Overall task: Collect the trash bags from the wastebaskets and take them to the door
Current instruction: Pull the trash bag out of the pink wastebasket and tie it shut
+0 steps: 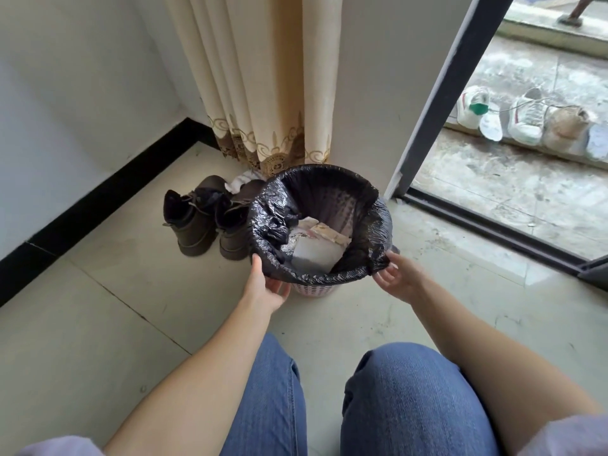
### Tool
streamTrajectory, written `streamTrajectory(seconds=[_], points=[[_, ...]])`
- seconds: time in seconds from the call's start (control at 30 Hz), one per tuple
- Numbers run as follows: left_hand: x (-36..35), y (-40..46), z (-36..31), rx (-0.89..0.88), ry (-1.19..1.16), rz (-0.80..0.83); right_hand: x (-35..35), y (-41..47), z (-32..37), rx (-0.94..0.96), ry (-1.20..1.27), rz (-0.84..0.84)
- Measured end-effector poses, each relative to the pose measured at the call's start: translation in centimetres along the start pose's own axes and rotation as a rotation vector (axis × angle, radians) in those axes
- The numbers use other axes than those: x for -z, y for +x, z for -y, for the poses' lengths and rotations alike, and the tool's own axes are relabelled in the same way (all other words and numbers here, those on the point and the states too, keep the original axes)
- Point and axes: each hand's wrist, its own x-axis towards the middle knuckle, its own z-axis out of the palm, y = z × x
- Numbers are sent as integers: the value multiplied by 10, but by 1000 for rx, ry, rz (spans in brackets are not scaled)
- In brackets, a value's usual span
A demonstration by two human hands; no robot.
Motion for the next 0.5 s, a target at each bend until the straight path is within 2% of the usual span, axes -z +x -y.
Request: streamTrajectory(seconds=[0.23,0.37,0.5], points=[[-1,-5,-9,-250,45,-210,0,-18,10,147,83,-58],[-13,-21,-18,-277,-15,-82,-2,-22,14,179,154,48],[-18,-31,-25,-254,-15,61,-15,-41,23,126,49,196]])
